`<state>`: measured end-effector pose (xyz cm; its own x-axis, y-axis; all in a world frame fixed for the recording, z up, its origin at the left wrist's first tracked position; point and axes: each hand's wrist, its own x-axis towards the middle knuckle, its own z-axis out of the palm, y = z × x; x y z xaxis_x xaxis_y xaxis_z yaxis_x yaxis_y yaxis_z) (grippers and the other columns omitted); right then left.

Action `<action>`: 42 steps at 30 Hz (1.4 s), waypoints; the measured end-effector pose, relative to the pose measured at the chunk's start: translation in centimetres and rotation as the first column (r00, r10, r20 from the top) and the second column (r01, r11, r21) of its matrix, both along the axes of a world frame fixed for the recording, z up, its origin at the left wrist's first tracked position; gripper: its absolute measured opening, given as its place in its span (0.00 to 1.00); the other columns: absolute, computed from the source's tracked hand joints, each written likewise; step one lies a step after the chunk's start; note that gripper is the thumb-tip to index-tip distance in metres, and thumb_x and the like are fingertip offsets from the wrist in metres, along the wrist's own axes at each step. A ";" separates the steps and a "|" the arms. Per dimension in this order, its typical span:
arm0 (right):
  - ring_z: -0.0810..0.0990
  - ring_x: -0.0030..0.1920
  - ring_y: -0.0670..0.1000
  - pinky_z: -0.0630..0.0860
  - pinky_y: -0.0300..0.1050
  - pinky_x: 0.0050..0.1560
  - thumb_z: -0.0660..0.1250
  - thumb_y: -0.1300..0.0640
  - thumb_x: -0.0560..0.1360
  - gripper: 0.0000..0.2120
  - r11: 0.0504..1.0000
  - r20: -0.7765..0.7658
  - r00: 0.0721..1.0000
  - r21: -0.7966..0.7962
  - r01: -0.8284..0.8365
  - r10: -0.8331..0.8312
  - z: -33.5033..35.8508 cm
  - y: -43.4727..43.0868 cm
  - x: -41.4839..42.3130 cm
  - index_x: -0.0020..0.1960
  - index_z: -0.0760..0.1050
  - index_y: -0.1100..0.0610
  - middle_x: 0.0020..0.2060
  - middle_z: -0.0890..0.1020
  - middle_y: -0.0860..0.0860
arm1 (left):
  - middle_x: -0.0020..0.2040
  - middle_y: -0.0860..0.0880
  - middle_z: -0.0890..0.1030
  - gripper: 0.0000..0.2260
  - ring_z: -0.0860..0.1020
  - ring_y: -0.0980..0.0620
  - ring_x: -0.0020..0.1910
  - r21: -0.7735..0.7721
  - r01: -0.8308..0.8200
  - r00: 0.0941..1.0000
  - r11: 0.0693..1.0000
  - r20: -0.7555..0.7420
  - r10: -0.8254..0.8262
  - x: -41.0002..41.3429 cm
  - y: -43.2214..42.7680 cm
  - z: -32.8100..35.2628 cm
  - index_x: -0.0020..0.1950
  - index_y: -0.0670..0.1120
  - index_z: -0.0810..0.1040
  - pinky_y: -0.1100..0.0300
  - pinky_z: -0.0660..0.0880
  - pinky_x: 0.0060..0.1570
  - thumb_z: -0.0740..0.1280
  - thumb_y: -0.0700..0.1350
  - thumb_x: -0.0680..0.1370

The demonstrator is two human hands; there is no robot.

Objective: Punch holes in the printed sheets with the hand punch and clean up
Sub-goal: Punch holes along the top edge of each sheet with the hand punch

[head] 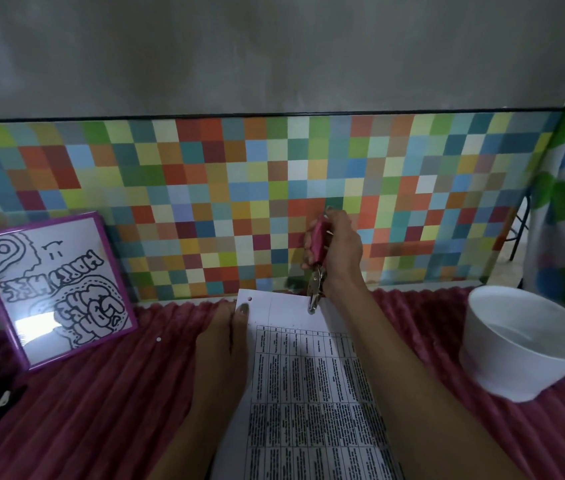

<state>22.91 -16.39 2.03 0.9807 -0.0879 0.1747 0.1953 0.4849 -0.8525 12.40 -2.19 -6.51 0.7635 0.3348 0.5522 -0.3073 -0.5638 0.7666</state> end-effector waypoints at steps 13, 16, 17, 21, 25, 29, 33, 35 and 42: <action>0.63 0.19 0.51 0.62 0.41 0.22 0.61 0.54 0.78 0.16 0.994 0.023 0.995 0.059 0.090 -0.092 -0.2 0.3 -0.8 0.33 0.72 0.58 0.26 0.70 0.59 | 0.32 0.61 0.79 0.10 0.77 0.62 0.31 -0.093 0.028 1.000 0.995 0.010 -0.028 -0.9 -0.2 2.1 0.37 0.50 0.73 0.73 0.68 0.31 0.71 0.44 0.76; 0.63 0.19 0.51 0.63 0.41 0.23 0.61 0.54 0.77 0.14 0.995 0.009 0.996 0.059 0.083 -0.084 -0.2 0.3 -0.5 0.34 0.72 0.58 0.26 0.70 0.59 | 0.33 0.55 0.81 0.10 0.78 0.60 0.32 -0.136 0.072 0.995 0.988 -0.063 -0.081 -0.1 -0.3 2.9 0.38 0.48 0.74 0.66 0.73 0.34 0.75 0.46 0.71; 0.63 0.20 0.51 0.63 0.42 0.24 0.62 0.53 0.76 0.14 0.995 0.008 0.997 0.066 0.077 -0.078 -0.2 0.2 -0.5 0.34 0.72 0.58 0.26 0.70 0.59 | 0.35 0.52 0.81 0.10 0.79 0.57 0.33 -0.163 0.095 0.987 0.982 -0.112 -0.114 0.2 -0.4 2.9 0.40 0.47 0.75 0.62 0.76 0.34 0.76 0.47 0.70; 0.65 0.20 0.52 0.64 0.41 0.24 0.62 0.52 0.76 0.14 0.994 -0.002 1.000 0.109 -0.014 0.014 0.1 -0.2 -0.2 0.35 0.74 0.58 0.27 0.72 0.58 | 0.41 0.49 0.83 0.12 0.82 0.52 0.40 -0.161 0.135 0.937 0.978 -0.299 -0.179 0.6 -0.9 2.1 0.47 0.46 0.79 0.58 0.79 0.39 0.77 0.48 0.69; 0.71 0.22 0.51 0.68 0.39 0.25 0.60 0.51 0.77 0.14 0.983 -0.007 0.984 0.027 -0.180 0.180 0.0 -0.3 0.2 0.39 0.78 0.58 0.30 0.76 0.56 | 0.39 0.48 0.83 0.12 0.83 0.50 0.37 -0.135 0.031 0.945 0.990 -0.318 -0.073 0.7 -1.1 1.4 0.45 0.44 0.79 0.52 0.81 0.40 0.77 0.48 0.68; 0.74 0.24 0.53 0.74 0.43 0.28 0.59 0.53 0.79 0.14 0.952 0.003 0.960 -0.134 -0.276 0.279 0.2 -0.4 0.0 0.48 0.77 0.63 0.32 0.78 0.58 | 0.38 0.50 0.83 0.11 0.82 0.54 0.36 -0.105 0.022 0.960 0.994 -0.275 -0.050 0.7 -1.3 1.1 0.43 0.43 0.80 0.60 0.79 0.36 0.78 0.47 0.68; 0.73 0.26 0.55 0.75 0.46 0.32 0.60 0.55 0.77 0.14 0.941 -0.061 0.976 -0.258 -0.218 0.209 0.5 -0.4 -0.3 0.48 0.77 0.66 0.31 0.76 0.59 | 0.34 0.49 0.83 0.09 0.81 0.57 0.32 -0.107 0.051 0.966 0.993 -0.246 -0.077 0.6 -1.2 0.9 0.40 0.43 0.82 0.65 0.77 0.30 0.78 0.46 0.68; 0.72 0.27 0.54 0.74 0.46 0.32 0.60 0.56 0.77 0.13 0.970 -0.089 0.988 -0.196 -0.144 0.129 0.3 -0.9 -0.2 0.44 0.76 0.65 0.29 0.75 0.57 | 0.33 0.48 0.84 0.08 0.82 0.56 0.32 -0.158 0.074 0.965 0.985 -0.239 -0.111 0.5 -1.2 0.8 0.38 0.43 0.82 0.62 0.79 0.32 0.79 0.44 0.67; 0.76 0.31 0.55 0.78 0.51 0.40 0.63 0.51 0.76 0.13 0.962 -0.067 0.974 0.184 -0.200 0.216 -2.2 -3.2 -0.3 0.45 0.76 0.61 0.33 0.78 0.59 | 0.33 0.50 0.84 0.05 0.83 0.56 0.32 -0.215 0.107 0.965 0.971 -0.214 -0.153 0.5 -1.2 0.7 0.39 0.44 0.84 0.63 0.79 0.31 0.78 0.41 0.67</action>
<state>22.62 -19.62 -0.16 0.9912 0.0979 0.0891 0.0041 0.6497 -0.7602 12.88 -3.43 -5.82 0.9052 0.3098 0.2909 -0.1720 -0.3589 0.9174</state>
